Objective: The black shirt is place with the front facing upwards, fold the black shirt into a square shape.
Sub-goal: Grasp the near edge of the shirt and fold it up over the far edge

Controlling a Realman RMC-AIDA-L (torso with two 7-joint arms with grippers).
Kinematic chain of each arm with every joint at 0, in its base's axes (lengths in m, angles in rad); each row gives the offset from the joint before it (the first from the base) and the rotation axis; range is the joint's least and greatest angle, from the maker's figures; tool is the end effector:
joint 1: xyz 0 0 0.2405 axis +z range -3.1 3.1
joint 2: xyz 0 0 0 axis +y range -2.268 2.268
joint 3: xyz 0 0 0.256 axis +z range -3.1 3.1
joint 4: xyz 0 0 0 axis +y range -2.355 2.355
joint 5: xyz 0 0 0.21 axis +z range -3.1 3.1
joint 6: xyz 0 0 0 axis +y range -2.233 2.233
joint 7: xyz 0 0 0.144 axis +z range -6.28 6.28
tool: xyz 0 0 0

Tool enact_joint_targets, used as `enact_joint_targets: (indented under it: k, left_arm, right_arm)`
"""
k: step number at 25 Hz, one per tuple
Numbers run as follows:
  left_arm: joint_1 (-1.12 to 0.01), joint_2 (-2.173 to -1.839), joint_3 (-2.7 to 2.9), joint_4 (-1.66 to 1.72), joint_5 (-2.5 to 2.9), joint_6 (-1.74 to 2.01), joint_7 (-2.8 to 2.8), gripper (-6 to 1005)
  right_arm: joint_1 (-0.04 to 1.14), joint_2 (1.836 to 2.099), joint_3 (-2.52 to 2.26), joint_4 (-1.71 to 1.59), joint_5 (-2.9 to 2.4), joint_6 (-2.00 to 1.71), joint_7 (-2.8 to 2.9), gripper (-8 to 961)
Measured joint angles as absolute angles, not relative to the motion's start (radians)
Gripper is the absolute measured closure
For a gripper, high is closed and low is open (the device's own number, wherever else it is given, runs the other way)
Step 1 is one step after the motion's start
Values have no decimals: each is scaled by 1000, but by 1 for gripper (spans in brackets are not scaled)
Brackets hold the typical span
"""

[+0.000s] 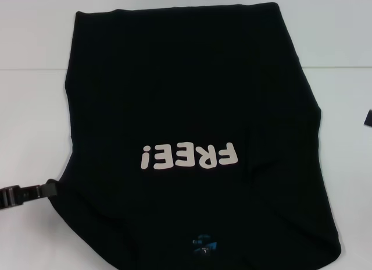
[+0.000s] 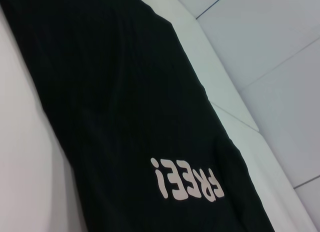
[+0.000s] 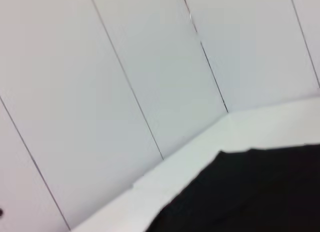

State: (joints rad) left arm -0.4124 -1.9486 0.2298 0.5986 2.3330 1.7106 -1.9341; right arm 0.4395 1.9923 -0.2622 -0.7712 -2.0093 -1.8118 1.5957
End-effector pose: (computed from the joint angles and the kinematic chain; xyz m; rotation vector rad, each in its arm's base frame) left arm -0.3568 0.2721 0.0691 -2.2351 -1.6734 -0.7599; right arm 0.3051 0.3015 0.1077 -2.3740 0.8691 0.9698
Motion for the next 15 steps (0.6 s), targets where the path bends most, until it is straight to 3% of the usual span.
enact_joint_targets:
  k: [7,15]
  left_arm:
    - [-412,-1942,215,604,2333,1716,-1934,993]
    - [-414,-1939,215,603,2334,1715,-1934,993]
  right_arm:
    - [440,1999,-249,-780,-1971,-1855,1587,7]
    - [440,1984,-285,-851,-2063,-1850,1678,20]
